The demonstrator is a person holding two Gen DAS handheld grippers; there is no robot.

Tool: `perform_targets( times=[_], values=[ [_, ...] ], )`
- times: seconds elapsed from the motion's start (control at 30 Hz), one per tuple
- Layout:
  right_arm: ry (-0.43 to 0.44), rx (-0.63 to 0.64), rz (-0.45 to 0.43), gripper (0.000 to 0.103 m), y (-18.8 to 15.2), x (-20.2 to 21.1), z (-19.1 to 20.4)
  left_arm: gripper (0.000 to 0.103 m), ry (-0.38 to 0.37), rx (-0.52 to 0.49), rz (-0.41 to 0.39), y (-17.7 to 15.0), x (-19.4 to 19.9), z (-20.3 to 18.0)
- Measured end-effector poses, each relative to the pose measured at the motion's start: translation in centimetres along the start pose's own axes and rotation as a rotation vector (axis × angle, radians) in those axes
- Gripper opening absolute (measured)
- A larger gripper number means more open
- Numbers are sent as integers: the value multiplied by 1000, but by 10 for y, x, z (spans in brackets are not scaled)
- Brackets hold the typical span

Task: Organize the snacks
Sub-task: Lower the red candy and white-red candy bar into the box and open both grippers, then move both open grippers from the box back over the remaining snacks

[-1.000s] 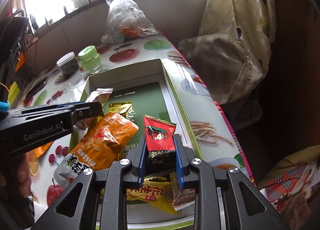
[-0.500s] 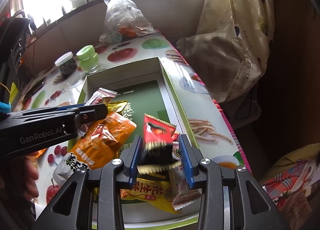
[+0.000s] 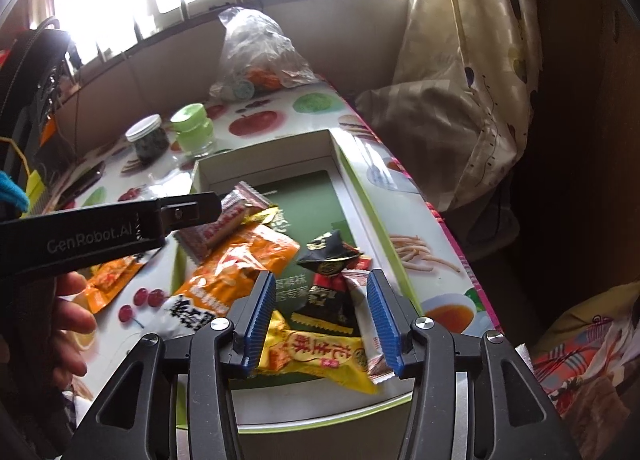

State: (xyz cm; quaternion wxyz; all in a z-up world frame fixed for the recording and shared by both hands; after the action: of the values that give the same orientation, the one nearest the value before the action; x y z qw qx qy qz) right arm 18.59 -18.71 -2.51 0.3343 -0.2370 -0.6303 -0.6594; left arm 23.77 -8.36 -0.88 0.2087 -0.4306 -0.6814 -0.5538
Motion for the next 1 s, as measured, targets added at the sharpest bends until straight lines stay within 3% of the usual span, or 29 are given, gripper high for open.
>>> perform_targets(
  times=[0.3,0.57,1.0],
  values=[
    [76,70,7,51,-4,-7,48,43,54,71,-54,-12,36,34],
    [56,101,3,58,-2,-16,53,43,90,110,-56,-27,47,58],
    [-58,150,1,60,0,-15,31,43,97,119,-58,-39,58,65]
  ],
)
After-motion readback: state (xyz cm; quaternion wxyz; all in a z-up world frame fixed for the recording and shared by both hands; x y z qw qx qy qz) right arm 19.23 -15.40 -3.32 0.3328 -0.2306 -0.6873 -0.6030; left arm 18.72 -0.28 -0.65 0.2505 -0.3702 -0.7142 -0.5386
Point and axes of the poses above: each gripper's, at about its wrist camera, not at the fingertips, and x roughly against the way its jaws point, z to its left, y to its top, the point moved 8 cm from there along -x, roughly the way its jaws point, and after that the axes turned 3 degrees about -y, right-handed, at the moved point
